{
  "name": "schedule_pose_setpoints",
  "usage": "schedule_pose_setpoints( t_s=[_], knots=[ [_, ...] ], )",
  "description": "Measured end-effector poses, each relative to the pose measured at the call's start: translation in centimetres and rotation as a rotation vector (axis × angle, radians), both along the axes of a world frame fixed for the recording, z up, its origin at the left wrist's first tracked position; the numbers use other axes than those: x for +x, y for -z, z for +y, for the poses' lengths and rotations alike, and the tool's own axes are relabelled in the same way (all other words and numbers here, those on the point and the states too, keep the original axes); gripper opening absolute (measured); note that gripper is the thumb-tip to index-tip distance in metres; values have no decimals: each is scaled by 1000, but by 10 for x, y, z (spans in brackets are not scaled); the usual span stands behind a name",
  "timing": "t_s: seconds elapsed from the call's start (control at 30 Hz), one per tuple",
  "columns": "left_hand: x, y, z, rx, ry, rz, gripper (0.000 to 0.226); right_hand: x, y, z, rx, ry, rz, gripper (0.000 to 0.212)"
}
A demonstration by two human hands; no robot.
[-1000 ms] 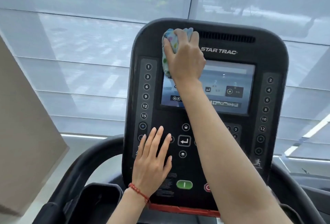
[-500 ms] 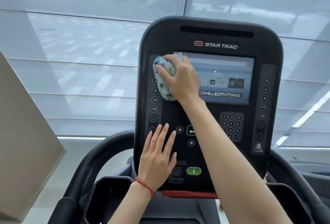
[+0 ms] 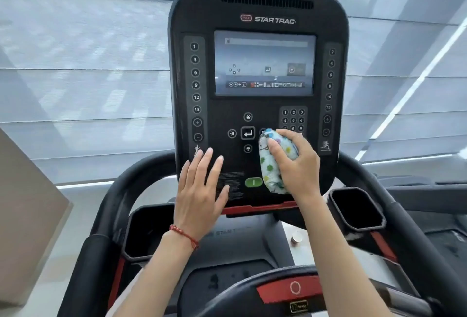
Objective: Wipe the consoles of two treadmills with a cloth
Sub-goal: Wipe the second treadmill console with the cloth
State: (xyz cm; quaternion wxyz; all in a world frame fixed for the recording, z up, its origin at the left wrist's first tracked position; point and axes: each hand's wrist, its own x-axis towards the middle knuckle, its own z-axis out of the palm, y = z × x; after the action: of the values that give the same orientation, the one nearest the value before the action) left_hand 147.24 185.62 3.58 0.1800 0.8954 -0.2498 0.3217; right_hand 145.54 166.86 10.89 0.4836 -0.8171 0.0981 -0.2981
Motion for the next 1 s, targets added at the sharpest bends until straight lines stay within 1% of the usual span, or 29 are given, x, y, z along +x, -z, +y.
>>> schedule_pose_setpoints(
  t_s=[0.23,0.4,0.57,0.67,0.87,0.97,1.0],
  knots=[
    [-63,2,-20,33,33,57,52,-97,28,-35,124,84,22,17],
    [-133,1,-65,6,123,95,51,-192,47,-72,166,158,71,19],
    [-191,9,-119,57,269,105,49,-273,64,-106,227,267,94,20],
    [-215,15,-151,102,371,113,49,-313,75,-125,226,367,105,23],
    [-246,24,-217,146,638,124,49,-381,92,-153,248,639,108,17],
    [-258,31,-250,184,809,108,48,-410,102,-160,280,800,107,26],
    [-261,35,-261,195,866,108,48,-419,105,-161,292,854,108,25]
  ],
)
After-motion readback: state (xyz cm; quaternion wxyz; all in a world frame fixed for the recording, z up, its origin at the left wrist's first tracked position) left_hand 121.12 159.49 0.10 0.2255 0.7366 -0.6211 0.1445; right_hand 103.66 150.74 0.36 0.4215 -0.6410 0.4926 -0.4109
